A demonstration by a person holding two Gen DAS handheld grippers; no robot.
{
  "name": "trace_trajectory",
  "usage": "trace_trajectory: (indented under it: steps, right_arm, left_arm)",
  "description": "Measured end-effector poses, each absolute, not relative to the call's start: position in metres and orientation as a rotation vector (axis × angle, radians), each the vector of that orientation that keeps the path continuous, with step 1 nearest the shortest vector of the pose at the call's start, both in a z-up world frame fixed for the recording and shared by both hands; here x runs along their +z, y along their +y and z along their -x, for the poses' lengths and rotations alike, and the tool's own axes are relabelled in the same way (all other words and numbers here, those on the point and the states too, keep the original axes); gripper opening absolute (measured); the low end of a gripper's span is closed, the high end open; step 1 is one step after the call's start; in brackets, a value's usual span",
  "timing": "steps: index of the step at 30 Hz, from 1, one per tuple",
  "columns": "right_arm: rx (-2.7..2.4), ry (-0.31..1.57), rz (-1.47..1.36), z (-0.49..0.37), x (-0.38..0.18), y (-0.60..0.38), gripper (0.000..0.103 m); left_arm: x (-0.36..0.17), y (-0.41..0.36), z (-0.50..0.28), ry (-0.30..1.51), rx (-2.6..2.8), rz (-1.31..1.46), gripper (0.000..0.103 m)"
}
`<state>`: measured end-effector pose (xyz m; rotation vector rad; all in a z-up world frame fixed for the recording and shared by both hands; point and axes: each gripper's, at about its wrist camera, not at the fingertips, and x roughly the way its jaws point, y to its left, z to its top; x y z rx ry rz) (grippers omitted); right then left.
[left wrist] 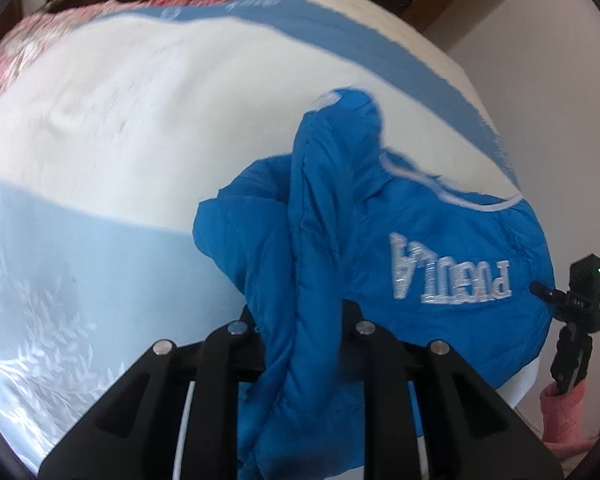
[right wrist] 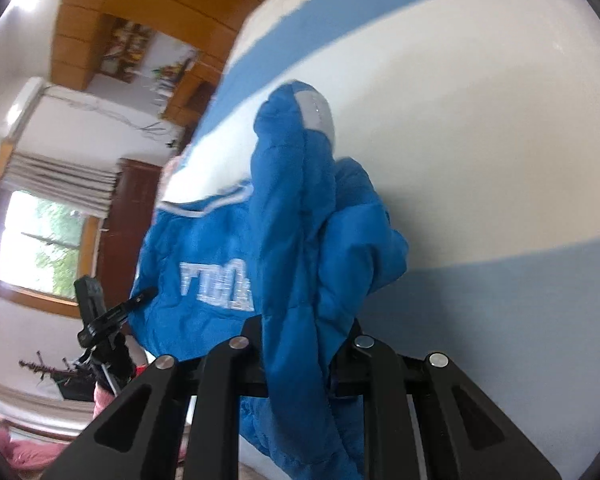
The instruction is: Fold large clothes
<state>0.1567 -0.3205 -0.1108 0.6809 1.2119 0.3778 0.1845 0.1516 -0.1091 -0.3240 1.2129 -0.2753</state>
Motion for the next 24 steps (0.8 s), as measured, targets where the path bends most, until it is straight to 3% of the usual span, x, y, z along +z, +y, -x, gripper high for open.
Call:
trace_trajectory:
  steps: [8,13,18,24]
  right_arm:
    - [0.287,1.222,-0.654,-0.157,-0.155,-0.315,0.023]
    - [0.253,1.199,-0.646,-0.148,-0.162,-0.307,0.027]
    - [0.128,1.161,-0.402,-0.131,-0.13,-0.291,0.045]
    - [-0.001,1.045,-0.138,-0.089,-0.074,-0.265,0.046]
  left_arm:
    - [-0.154,0.157,-0.19,1.203,-0.259,0.336,0.037]
    - [-0.159,0.149,-0.189,1.18,-0.213,0.322,0.041]
    - [-0.14,0.141,-0.186,1.199,-0.146,0.295,0.044]
    - [-0.083,0.148,-0.158,1.092,-0.013,0.203,0.046]
